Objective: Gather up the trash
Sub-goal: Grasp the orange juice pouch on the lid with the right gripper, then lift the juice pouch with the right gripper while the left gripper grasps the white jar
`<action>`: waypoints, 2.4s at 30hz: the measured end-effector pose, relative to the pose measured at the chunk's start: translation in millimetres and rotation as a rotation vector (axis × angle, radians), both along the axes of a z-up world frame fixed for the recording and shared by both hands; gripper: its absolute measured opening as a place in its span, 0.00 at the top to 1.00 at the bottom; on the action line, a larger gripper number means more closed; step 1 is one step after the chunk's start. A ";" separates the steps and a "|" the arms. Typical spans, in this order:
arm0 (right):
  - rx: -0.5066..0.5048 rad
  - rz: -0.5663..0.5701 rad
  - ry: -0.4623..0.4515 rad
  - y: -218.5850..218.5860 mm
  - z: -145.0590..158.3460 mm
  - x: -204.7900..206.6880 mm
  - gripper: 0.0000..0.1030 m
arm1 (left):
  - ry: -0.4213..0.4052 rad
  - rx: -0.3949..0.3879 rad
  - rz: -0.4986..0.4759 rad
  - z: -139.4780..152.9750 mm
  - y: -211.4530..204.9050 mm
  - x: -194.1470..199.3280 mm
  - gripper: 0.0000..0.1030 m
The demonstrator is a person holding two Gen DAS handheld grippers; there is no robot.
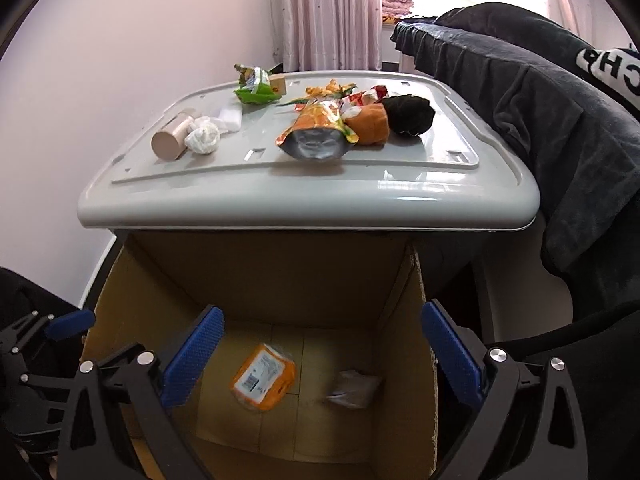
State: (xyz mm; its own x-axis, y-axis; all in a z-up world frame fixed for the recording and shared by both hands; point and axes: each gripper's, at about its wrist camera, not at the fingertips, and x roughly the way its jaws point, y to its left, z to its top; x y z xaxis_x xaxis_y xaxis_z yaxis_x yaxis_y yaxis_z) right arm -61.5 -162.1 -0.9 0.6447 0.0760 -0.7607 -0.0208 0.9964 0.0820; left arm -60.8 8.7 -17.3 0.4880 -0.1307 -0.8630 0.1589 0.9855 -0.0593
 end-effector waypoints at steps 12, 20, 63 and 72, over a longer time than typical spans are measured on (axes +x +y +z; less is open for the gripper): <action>0.150 0.004 -0.006 -12.3 20.4 36.8 0.19 | 0.027 -0.027 0.050 -3.1 9.0 7.5 0.20; 0.439 0.030 0.109 -35.3 28.9 135.3 0.20 | 0.032 -0.045 0.056 -5.5 13.7 9.2 0.20; 0.191 0.109 -0.053 10.7 76.0 114.3 0.65 | -0.023 -0.140 0.143 19.4 48.3 15.7 0.20; 0.195 0.116 -0.088 1.3 52.8 97.8 0.65 | -0.087 0.010 0.158 54.9 51.1 120.0 0.20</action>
